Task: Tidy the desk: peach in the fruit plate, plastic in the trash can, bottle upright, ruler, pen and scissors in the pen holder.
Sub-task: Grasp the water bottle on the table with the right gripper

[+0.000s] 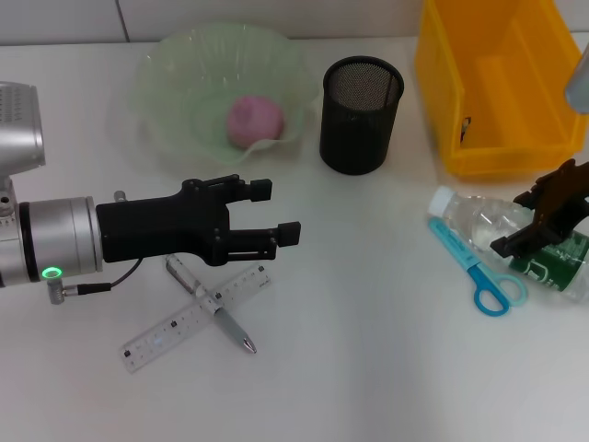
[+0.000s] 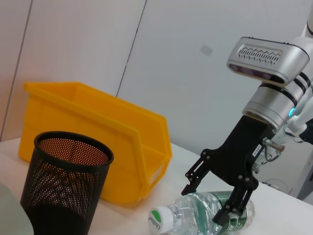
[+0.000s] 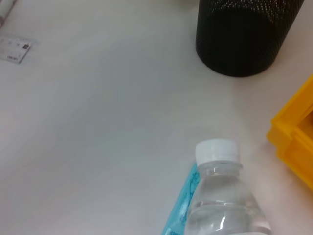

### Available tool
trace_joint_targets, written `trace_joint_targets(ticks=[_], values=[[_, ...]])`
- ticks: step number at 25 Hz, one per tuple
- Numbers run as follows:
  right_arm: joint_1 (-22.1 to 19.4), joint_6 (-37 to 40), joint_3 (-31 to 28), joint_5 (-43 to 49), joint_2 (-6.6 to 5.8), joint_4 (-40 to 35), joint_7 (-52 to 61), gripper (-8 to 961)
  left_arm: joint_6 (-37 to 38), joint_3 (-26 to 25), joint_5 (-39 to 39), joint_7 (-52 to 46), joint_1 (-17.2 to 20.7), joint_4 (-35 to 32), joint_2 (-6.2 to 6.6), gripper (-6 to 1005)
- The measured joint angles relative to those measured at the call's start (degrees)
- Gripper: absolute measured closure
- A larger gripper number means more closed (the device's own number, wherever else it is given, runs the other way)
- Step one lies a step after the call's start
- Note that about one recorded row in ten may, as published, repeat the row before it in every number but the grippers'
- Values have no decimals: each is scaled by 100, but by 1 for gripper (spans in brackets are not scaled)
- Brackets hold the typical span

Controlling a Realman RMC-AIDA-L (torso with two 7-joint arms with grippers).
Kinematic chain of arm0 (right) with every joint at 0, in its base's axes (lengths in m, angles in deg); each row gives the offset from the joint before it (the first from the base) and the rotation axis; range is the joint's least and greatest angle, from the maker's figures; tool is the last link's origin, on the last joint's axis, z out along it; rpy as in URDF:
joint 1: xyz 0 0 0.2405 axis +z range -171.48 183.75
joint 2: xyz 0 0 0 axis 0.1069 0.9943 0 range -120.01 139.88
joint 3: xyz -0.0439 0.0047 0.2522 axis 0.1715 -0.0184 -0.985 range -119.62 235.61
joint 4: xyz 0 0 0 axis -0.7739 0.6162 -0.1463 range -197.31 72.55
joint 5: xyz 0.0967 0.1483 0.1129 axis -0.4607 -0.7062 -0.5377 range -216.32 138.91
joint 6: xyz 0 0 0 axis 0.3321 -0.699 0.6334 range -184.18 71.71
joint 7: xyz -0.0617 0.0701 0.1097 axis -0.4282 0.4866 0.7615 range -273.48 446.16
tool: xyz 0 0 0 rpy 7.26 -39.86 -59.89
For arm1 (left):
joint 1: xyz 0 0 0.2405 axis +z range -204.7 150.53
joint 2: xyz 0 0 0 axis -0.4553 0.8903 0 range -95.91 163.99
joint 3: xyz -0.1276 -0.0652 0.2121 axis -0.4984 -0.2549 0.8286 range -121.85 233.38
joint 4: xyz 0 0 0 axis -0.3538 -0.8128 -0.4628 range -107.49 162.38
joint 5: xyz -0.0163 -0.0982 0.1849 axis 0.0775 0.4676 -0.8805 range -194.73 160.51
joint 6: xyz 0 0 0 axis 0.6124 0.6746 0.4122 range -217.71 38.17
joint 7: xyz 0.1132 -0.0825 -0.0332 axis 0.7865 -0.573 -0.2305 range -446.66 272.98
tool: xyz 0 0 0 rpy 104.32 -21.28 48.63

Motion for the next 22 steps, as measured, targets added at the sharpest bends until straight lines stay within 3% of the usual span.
trace_joint_targets(ticks=[22], values=[[-22, -108, 7, 75, 6, 73, -96, 173, 21, 0, 0, -5, 0, 0, -8, 152]])
